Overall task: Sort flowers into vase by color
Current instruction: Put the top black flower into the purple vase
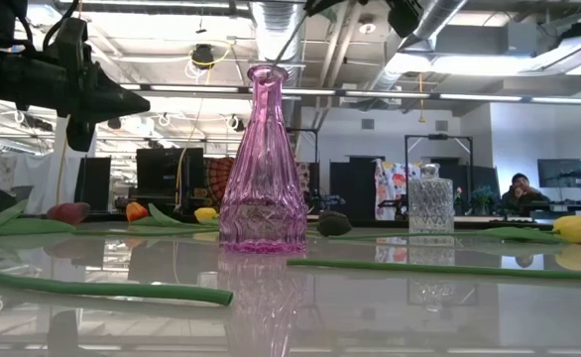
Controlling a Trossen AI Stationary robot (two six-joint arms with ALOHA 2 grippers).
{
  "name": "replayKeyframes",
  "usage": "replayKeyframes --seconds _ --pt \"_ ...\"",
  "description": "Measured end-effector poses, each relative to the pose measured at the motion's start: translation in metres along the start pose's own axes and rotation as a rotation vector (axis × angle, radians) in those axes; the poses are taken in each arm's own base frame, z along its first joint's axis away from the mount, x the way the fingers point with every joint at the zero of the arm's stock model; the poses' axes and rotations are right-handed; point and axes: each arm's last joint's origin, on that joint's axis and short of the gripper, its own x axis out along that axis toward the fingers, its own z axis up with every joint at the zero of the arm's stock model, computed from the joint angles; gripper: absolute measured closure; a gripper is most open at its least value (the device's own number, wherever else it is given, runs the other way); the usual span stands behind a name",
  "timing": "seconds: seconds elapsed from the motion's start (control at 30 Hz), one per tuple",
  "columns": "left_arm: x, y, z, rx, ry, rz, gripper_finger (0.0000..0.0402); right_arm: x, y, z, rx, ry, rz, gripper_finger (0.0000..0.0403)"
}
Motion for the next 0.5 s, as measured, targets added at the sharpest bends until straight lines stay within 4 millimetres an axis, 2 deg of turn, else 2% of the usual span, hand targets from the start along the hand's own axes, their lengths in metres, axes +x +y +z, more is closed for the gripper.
replayKeyframes --seconds 0.5 --pt "0.000 0.001 0.000 0.005 -0.008 0.018 0.0401 -0.020 -0.002 0.010 -0.046 -0.086 -0.049 0.0338"
